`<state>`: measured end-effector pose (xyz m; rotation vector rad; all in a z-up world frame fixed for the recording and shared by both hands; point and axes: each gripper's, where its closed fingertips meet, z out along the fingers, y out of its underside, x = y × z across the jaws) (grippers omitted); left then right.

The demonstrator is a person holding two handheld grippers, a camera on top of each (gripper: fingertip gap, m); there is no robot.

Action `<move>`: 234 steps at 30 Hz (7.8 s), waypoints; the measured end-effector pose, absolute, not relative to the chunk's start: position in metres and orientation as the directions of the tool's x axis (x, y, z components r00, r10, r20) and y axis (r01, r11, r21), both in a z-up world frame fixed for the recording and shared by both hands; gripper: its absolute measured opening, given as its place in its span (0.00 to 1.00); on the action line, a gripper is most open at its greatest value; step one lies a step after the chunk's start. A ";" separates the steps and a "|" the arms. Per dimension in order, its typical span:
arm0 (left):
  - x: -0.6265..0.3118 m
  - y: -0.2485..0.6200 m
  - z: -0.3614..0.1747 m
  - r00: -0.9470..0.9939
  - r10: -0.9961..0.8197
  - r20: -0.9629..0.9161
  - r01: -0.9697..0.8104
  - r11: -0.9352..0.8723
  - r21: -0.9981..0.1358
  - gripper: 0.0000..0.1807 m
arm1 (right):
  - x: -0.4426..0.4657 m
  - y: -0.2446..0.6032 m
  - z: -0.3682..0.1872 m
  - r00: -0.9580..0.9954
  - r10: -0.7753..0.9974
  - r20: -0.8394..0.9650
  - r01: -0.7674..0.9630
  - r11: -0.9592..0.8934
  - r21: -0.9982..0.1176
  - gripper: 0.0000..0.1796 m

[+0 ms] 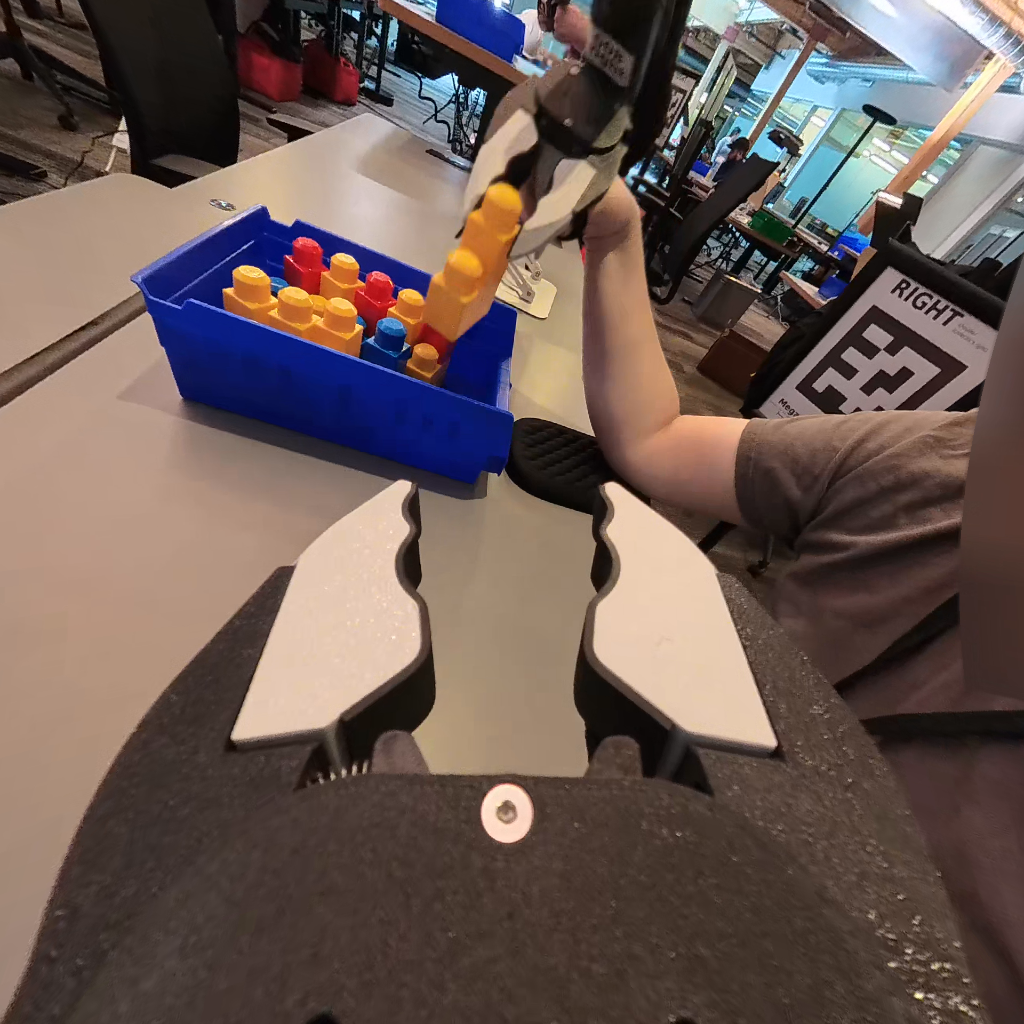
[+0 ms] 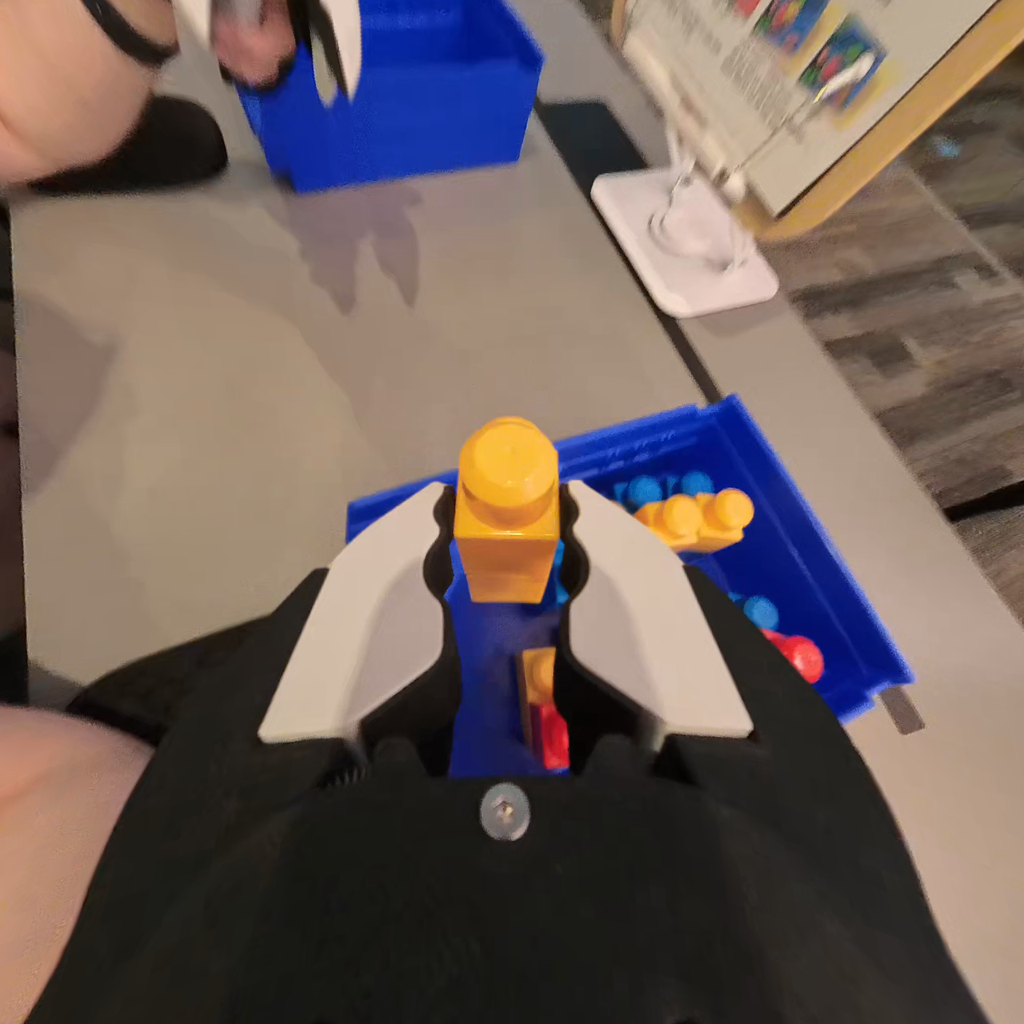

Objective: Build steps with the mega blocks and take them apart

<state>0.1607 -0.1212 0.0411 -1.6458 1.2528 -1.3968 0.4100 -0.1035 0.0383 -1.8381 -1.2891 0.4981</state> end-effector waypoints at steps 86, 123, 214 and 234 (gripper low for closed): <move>-0.246 -0.013 -0.042 0.974 -0.039 -0.225 -0.144 -0.870 -0.472 0.41 | 0.567 -0.051 -0.117 0.990 0.072 -0.123 0.043 -0.973 -0.225 0.15; -0.107 -0.037 -0.134 0.953 -0.294 0.075 -0.295 -0.955 0.004 0.11 | 0.558 -0.052 -0.131 0.982 0.121 -0.145 0.099 -0.983 -0.152 0.05; -0.151 -0.068 0.154 0.909 -0.409 0.078 0.008 -0.171 -0.985 0.13 | 0.374 -0.026 0.040 0.964 0.256 -0.074 0.242 -0.957 -0.160 0.03; -0.202 -0.094 0.160 0.927 -0.338 0.162 0.116 -0.152 -0.982 0.14 | -0.121 0.034 -0.067 0.517 0.800 -0.303 0.817 -0.567 -0.104 0.03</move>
